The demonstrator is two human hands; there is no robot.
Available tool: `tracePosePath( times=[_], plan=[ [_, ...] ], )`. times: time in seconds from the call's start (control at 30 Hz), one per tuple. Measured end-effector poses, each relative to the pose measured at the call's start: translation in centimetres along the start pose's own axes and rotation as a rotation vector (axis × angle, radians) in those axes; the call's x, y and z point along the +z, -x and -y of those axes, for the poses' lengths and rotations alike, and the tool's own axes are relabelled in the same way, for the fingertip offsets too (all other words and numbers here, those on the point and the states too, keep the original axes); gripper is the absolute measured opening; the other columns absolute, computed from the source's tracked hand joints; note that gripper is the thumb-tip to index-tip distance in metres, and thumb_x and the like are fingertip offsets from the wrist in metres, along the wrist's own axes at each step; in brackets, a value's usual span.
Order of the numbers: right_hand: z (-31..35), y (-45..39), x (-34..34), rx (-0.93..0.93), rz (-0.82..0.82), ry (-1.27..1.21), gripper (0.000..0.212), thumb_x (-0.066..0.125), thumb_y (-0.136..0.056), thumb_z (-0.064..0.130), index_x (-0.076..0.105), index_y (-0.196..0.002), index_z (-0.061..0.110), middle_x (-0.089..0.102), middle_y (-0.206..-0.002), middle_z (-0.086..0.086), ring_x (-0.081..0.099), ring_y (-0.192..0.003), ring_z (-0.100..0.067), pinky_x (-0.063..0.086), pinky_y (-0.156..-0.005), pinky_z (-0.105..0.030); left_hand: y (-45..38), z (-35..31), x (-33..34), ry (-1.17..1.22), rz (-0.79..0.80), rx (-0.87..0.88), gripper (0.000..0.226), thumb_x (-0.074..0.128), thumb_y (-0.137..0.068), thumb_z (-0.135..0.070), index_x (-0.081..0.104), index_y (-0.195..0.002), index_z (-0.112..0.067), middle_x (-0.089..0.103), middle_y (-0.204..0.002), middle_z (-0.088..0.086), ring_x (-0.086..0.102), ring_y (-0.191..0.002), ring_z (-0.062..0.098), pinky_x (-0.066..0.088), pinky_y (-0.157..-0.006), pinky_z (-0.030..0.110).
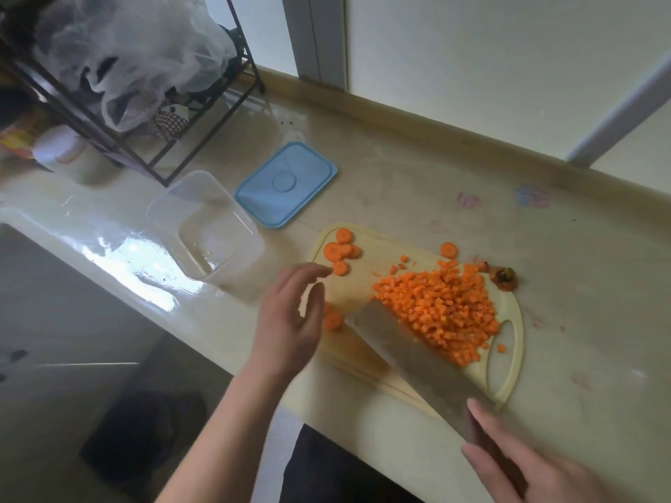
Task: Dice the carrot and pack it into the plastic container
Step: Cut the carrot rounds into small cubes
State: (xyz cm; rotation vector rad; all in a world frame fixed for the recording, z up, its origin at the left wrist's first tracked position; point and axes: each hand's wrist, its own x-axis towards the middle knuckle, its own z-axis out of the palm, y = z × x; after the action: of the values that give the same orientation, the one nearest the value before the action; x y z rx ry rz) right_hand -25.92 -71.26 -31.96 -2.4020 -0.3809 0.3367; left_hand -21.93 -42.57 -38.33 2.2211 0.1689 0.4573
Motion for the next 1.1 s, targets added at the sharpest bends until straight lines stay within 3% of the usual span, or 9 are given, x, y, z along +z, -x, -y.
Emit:
tracePosePath(
  times=[0.07,0.13,0.23,0.37,0.5,0.67,0.8,1.0,1.1],
  plan=[
    [0.9,-0.3,0.0,0.169,0.047,-0.181,0.046,0.038,-0.081,0.077,0.067,-0.106,0.052,0.070,-0.069,0.023,0.057,-0.069,0.022,0.031,-0.076,0.010,0.6,2.3,-0.7,-0.118,0.063,-0.015,0.023,0.059,-0.093,-0.014,0.070,-0.112,-0.010,0.068,-0.111,-0.001,0.061,-0.105,0.017,0.051,-0.091,0.039],
    [1.5,-0.4,0.8,0.366,0.064,-0.441,0.043,0.050,-0.069,0.084,0.072,-0.091,0.053,0.069,-0.059,0.010,0.058,-0.056,0.009,0.043,-0.059,-0.003,1.5,3.7,-0.7,-0.196,0.164,0.052,0.030,0.060,-0.091,-0.028,0.071,-0.114,-0.011,0.068,-0.113,0.001,0.060,-0.105,0.019,0.052,-0.089,0.044],
    [2.6,-1.5,2.1,0.465,0.177,-0.633,0.015,0.053,-0.079,0.052,0.068,-0.080,0.056,0.046,-0.038,-0.003,0.042,-0.037,-0.011,0.035,-0.044,-0.017,2.8,4.7,0.1,-0.215,0.148,0.095,0.026,0.063,-0.089,-0.031,0.069,-0.111,-0.017,0.069,-0.110,-0.002,0.061,-0.099,0.022,0.052,-0.083,0.048],
    [3.0,-2.9,3.5,0.492,0.319,-0.605,0.017,0.051,-0.089,0.045,0.067,-0.091,0.049,0.043,-0.042,-0.001,0.040,-0.037,-0.008,0.033,-0.042,-0.019,4.0,4.7,1.0,-0.231,0.081,0.100,0.024,0.066,-0.089,-0.031,0.073,-0.104,-0.014,0.068,-0.104,0.001,0.061,-0.094,0.023,0.052,-0.077,0.047],
    [2.6,-3.5,4.2,0.492,0.330,-0.567,0.020,0.049,-0.092,0.040,0.066,-0.102,0.040,0.043,-0.043,0.001,0.039,-0.036,-0.007,0.032,-0.040,-0.016,4.5,4.2,1.3,-0.247,0.107,0.146,0.027,0.065,-0.092,-0.039,0.068,-0.114,-0.024,0.065,-0.116,0.000,0.057,-0.106,0.026,0.043,-0.090,0.040],
    [2.4,-3.1,4.5,0.477,0.274,-0.535,0.022,0.051,-0.091,0.036,0.067,-0.103,0.046,0.042,-0.040,0.000,0.040,-0.034,-0.006,0.031,-0.039,-0.014,4.4,4.4,1.8,-0.262,0.087,0.266,0.018,0.065,-0.096,-0.036,0.077,-0.102,-0.023,0.070,-0.110,-0.008,0.055,-0.108,0.025,0.040,-0.089,0.043],
    [2.7,-3.0,4.5,0.429,0.240,-0.524,0.033,0.054,-0.085,0.041,0.058,-0.087,0.074,0.045,-0.040,-0.001,0.045,-0.039,-0.008,0.035,-0.044,-0.015,5.1,3.1,3.1,-0.291,0.088,0.295,0.010,0.069,-0.094,-0.028,0.076,-0.097,-0.021,0.070,-0.104,-0.008,0.055,-0.107,0.022,0.039,-0.087,0.043],
    [3.3,-2.7,3.9,0.416,0.219,-0.522,0.033,0.046,-0.063,0.066,0.051,-0.093,0.078,0.047,-0.040,0.001,0.046,-0.040,-0.004,0.039,-0.049,-0.017,5.7,2.7,3.8,-0.311,0.019,0.333,0.010,0.069,-0.093,-0.022,0.077,-0.095,-0.017,0.070,-0.105,-0.002,0.054,-0.106,0.024,0.039,-0.088,0.040],
    [3.4,-2.5,3.8,0.374,0.236,-0.486,0.034,0.046,-0.066,0.063,0.056,-0.097,0.072,0.052,-0.045,0.019,0.049,-0.046,0.002,0.037,-0.055,-0.014,5.6,2.9,4.0,-0.290,0.028,0.353,0.015,0.064,-0.094,-0.020,0.077,-0.091,-0.014,0.072,-0.105,-0.002,0.057,-0.104,0.023,0.041,-0.086,0.040]
  ],
)
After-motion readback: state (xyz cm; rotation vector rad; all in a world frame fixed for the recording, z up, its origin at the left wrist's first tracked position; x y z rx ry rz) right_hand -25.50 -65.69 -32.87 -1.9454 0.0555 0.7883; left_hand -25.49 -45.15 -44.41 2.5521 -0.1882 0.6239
